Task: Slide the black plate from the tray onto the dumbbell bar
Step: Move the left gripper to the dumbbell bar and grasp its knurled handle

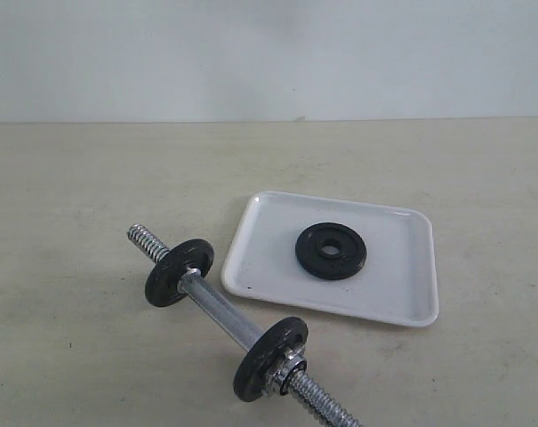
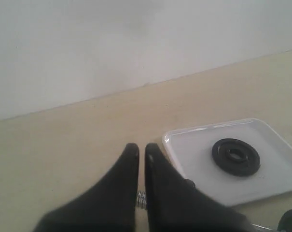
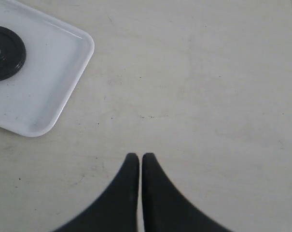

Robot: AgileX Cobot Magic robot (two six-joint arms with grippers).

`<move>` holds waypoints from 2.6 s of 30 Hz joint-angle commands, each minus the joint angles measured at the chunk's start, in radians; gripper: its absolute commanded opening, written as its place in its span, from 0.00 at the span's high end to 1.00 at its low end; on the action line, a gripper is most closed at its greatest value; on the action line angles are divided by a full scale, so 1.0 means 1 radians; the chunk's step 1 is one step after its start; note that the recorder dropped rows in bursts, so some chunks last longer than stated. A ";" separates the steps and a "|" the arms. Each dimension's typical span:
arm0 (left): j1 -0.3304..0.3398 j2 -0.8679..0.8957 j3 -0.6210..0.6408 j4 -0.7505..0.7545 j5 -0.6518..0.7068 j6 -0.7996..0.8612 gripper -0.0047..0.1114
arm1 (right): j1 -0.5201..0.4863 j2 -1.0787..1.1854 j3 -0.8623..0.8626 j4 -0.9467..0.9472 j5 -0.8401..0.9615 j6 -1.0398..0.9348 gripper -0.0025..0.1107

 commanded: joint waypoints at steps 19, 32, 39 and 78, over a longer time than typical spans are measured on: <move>-0.003 0.442 0.026 -0.002 -0.169 -0.336 0.92 | 0.001 -0.008 -0.007 0.079 -0.031 -0.033 0.98; -0.230 0.659 0.026 -0.411 -0.191 -0.207 0.92 | 0.001 -0.008 -0.007 0.087 -0.056 -0.033 0.98; -0.375 0.797 -0.030 -0.525 -0.063 -0.173 0.92 | 0.001 -0.008 -0.007 0.089 -0.064 -0.045 0.98; -0.411 1.176 -0.345 -0.630 -0.134 -0.441 0.42 | 0.001 -0.008 -0.007 0.137 -0.096 -0.097 0.98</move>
